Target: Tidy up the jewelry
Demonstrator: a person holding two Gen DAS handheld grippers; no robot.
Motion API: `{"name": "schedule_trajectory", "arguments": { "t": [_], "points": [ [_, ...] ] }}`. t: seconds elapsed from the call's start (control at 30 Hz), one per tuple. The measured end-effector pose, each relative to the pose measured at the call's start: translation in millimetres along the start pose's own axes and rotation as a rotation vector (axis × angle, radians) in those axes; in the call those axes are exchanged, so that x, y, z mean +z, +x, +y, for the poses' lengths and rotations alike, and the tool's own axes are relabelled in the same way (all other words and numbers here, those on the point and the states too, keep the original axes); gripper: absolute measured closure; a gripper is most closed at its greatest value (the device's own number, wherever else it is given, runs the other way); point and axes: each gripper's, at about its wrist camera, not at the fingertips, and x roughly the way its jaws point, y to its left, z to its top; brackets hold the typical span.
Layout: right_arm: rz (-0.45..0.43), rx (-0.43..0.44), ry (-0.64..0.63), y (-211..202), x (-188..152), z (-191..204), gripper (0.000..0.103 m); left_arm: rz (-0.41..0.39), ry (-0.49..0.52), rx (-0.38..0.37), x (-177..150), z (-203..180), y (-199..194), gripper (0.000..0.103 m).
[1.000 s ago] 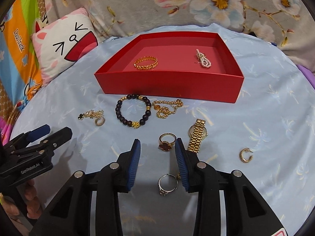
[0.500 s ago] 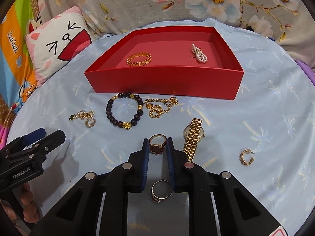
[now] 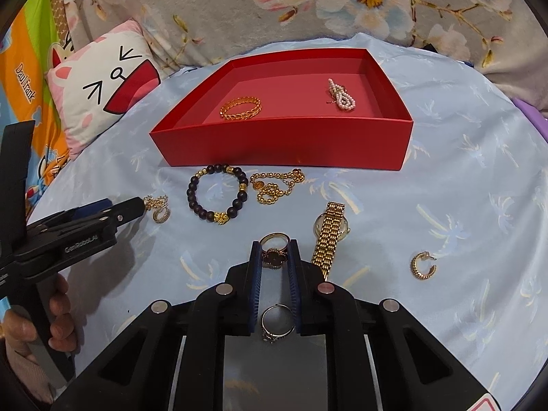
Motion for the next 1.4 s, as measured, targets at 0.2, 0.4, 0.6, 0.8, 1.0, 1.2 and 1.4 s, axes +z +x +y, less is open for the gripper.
{"name": "schedule_trajectory", "arguments": {
  "t": [0.2, 0.4, 0.6, 0.8, 1.0, 1.2, 1.4],
  "points": [
    [-0.002, 0.003, 0.005, -0.9, -0.1, -0.6, 0.089, -0.007, 0.038, -0.003, -0.4, -7.4, -0.2, 0.07],
    [-0.005, 0.003, 0.005, -2.0, 0.2, -1.0, 0.089, -0.006, 0.041, -0.036, -3.4, -9.1, -2.3, 0.091],
    [-0.012, 0.005, 0.008, -6.6, 0.0, -1.2, 0.089, -0.003, 0.033, -0.057, -6.3, -10.5, -5.5, 0.091],
    [-0.039, 0.01, 0.01, -22.0, 0.5, -2.1, 0.089, -0.031, 0.006, -0.095, -8.4, -10.1, -29.0, 0.091],
    [-0.098, 0.016, 0.015, -53.8, 10.7, -7.0, 0.089, -0.084, 0.002, -0.15, 4.8, -16.3, -66.1, 0.091],
    [-0.156, 0.016, 0.025, -82.8, 30.2, -19.2, 0.089, -0.177, 0.022, -0.211, 37.9, -27.2, -110.8, 0.091],
    [-0.208, -0.003, 0.005, -98.9, 59.5, -26.3, 0.089, -0.271, 0.077, -0.219, 84.1, -48.4, -140.1, 0.095]
  ]
}}
